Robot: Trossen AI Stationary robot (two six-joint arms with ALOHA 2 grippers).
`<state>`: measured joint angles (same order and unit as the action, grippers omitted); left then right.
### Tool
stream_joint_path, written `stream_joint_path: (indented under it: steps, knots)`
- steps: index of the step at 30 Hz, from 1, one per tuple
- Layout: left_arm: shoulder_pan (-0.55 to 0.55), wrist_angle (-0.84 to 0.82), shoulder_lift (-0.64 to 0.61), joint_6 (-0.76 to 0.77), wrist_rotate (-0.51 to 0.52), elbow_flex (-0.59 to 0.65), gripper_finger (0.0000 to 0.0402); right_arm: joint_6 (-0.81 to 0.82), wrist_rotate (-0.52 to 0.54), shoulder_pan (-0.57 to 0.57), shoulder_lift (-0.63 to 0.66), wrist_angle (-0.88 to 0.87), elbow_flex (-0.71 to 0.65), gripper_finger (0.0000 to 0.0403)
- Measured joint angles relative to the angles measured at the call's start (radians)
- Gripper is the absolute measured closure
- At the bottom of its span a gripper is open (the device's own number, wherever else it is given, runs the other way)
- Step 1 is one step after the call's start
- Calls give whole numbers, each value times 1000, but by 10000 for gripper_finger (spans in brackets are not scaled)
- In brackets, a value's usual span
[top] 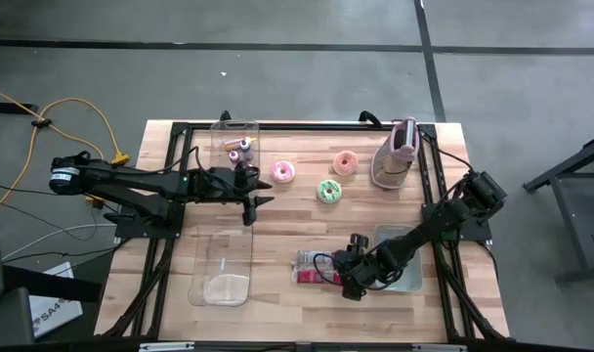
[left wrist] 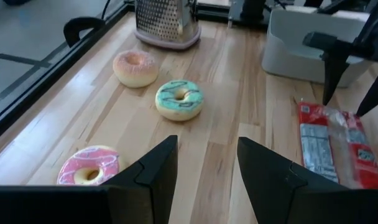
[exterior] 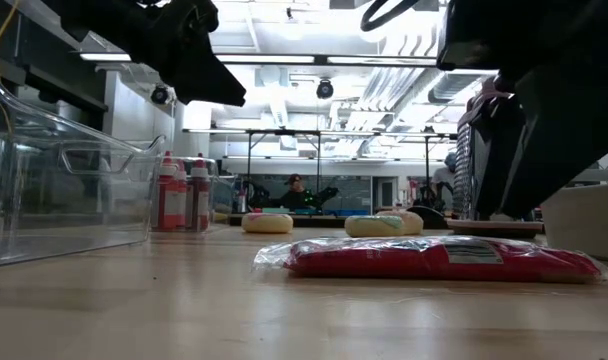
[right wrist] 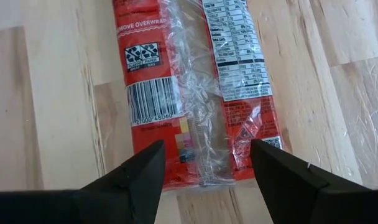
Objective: Pick & Place Food Item
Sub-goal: Put the red popcorn bag into the bottom transparent bin
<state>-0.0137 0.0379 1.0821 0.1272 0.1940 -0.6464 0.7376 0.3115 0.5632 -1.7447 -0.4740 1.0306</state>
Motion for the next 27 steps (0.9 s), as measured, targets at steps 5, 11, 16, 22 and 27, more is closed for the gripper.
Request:
stream_joint_path:
  steps: [5,11,16,22,27]
  knots:
    - [0,34,0,74,-5,0,240,-6,2,0,0,0,0,179]
    - [5,76,29,213,-132,0,240,-8,3,0,0,11,0,179]
    - [60,100,113,258,-141,0,240,-8,3,0,0,16,0,179]
    - [85,229,220,259,-148,-9,240,-8,3,0,-1,17,0,179]
    - [92,228,301,269,-163,-69,240,-8,3,0,-1,23,0,179]
